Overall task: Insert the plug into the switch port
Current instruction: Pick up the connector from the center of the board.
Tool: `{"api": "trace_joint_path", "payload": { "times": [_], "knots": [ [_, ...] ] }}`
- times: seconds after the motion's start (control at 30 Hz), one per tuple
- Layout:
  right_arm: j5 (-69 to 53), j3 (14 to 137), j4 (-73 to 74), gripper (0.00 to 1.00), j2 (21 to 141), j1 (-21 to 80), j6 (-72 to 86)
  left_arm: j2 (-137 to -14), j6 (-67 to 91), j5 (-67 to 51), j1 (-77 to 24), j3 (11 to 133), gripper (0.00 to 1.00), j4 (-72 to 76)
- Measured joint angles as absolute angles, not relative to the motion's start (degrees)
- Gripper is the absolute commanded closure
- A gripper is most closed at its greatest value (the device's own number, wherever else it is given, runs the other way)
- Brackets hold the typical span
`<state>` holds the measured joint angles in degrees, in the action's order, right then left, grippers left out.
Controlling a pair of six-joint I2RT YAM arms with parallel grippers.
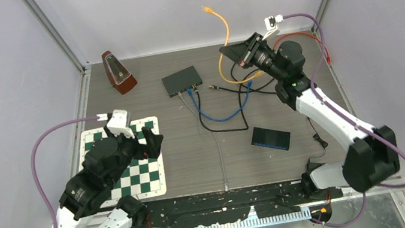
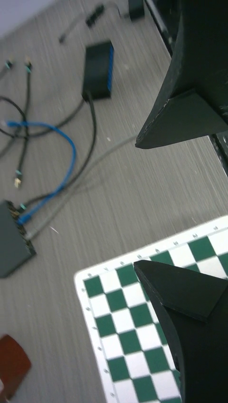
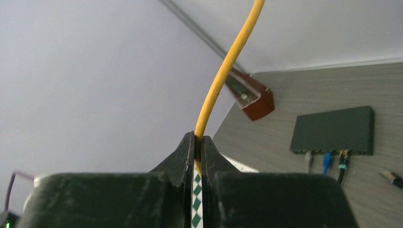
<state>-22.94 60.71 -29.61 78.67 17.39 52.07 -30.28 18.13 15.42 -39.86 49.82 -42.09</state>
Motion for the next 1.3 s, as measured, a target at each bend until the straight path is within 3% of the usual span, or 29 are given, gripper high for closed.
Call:
{"api": "trace_joint_path", "payload": {
  "times": [0.27,0.47,0.93,1.3],
  "knots": [
    [-18.2,55.0,-13.1,0.95,60.3,33.8,35.5,-40.0,28.3,10.3,-39.9,63.0,0.17,-37.1],
    [-9.4,47.4,-8.7,0.95,51.7,42.0,29.3,-43.1,38.5,6.8,-39.9,65.0,0.23,-29.6],
    [4.8,41.5,-5.3,0.95,48.3,52.1,26.1,-55.4,54.3,6.8,-39.9,63.4,0.23,-12.5],
    [7.9,38.9,-7.6,0.95,48.6,56.3,23.4,-61.0,64.7,1.3,-35.6,58.3,0.34,-1.3]
  ]
}}
